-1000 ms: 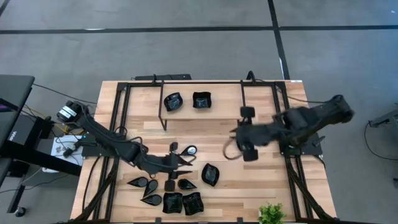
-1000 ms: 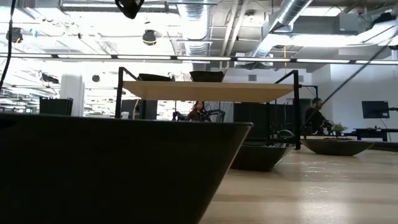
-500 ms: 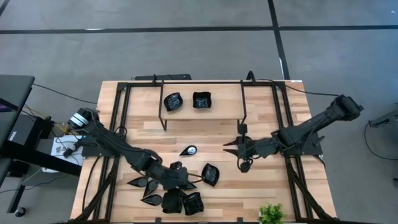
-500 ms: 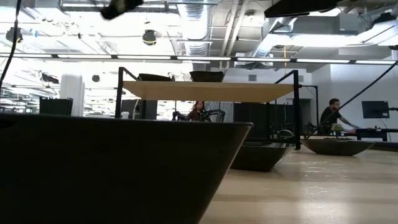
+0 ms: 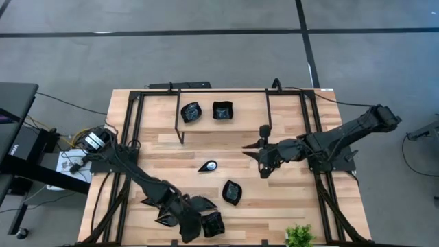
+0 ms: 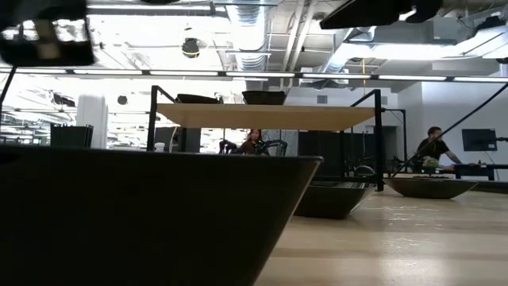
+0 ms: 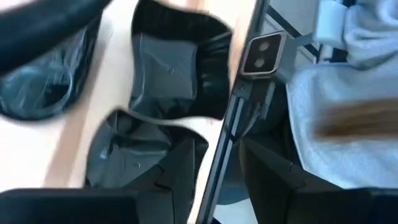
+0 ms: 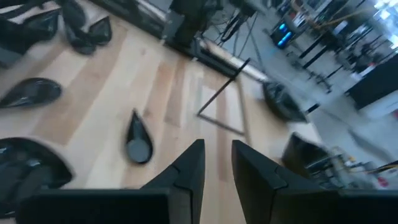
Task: Pick & Place Mini shaped plates
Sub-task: Stack the black distorted square plate on top of the black distorted square plate on the shelf
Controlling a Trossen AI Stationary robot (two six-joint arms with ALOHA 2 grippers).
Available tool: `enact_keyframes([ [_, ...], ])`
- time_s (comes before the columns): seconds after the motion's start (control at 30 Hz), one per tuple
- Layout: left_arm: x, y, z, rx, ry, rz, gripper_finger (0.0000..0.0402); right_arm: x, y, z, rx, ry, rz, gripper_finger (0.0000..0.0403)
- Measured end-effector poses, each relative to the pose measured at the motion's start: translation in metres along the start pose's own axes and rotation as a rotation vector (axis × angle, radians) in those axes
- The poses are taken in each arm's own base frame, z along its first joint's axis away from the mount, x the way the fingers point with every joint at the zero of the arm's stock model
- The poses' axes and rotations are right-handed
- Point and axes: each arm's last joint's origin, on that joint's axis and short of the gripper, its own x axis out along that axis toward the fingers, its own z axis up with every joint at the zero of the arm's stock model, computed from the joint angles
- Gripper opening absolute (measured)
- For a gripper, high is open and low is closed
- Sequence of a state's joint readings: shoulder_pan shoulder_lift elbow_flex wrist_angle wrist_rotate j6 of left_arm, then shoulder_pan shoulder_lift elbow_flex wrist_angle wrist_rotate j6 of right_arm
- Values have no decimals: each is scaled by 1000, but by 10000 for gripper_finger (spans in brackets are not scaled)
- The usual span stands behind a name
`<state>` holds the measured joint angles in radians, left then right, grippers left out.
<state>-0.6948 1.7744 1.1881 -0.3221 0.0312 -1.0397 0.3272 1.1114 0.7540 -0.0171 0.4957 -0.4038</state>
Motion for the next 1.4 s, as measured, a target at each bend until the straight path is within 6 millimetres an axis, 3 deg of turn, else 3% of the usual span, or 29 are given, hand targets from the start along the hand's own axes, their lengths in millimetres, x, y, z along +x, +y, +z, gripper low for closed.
enact_keyframes([
  [0.2,28,-2,-23,-54,57,42,127,3,-11,4,-68,-50,-64,74],
  [0.43,47,-14,-43,106,13,96,127,6,-18,3,-58,-51,-96,74],
  [0.87,46,-17,-53,354,-51,159,127,6,-16,5,-23,-99,-16,74],
  [1.3,48,-4,-67,417,-11,233,126,6,-15,5,29,-105,1,74],
  [1.4,48,-4,-67,418,-12,232,106,6,-15,5,29,-105,1,74],
])
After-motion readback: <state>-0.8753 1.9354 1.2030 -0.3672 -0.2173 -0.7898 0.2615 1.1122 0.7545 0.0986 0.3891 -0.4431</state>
